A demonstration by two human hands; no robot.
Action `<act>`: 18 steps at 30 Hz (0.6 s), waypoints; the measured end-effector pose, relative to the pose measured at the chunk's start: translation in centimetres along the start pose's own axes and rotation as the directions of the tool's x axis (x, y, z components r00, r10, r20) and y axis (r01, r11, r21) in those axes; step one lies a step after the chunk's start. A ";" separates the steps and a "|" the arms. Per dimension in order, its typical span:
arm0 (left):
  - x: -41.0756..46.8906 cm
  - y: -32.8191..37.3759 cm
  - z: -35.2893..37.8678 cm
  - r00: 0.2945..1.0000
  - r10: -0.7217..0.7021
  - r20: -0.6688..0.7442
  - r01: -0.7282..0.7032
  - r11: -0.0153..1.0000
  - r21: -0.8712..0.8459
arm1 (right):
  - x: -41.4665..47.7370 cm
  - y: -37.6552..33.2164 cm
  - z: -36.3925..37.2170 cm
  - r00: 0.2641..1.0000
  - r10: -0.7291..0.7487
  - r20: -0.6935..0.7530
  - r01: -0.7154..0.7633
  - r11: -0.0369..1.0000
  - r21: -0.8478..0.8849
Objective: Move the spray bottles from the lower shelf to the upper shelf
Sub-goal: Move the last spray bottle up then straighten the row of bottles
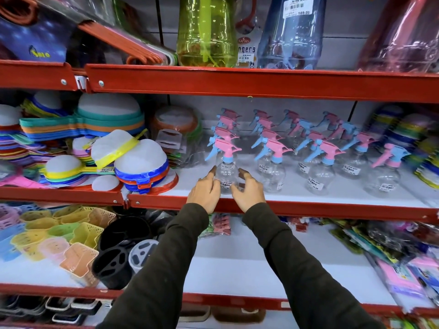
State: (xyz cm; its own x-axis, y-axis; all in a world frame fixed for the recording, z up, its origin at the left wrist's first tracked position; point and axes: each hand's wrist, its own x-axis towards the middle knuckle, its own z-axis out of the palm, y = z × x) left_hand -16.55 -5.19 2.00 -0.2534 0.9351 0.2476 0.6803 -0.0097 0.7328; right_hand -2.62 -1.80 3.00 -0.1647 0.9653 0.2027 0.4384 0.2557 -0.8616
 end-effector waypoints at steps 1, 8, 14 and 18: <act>-0.2 0.0 0.2 1.000 -0.010 -0.023 0.011 1.000 0.026 | -0.2 0.0 -0.2 1.000 -0.005 -0.013 0.006 1.000 0.010; -3.2 2.1 2.7 0.908 0.103 -0.406 -0.142 0.987 -0.069 | -1.8 1.5 -3.4 0.955 -0.160 -0.249 0.189 0.977 0.099; -3.5 6.9 6.6 0.913 0.260 -0.314 -0.321 0.933 -0.162 | -1.8 3.8 -8.4 0.902 -0.133 -0.410 0.177 0.982 0.072; -1.6 10.0 9.3 0.990 0.082 -0.117 -0.109 0.962 -0.250 | -0.2 4.9 -11.0 0.973 -0.004 -0.233 0.015 0.999 0.048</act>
State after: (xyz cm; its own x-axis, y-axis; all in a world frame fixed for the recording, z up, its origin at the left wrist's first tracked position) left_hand -2.98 -3.47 3.09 -0.2756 0.8832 0.3794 0.5103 -0.2001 0.8364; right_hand 9.25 -0.17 3.84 0.0439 0.9502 0.3085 0.3928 0.2675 -0.8798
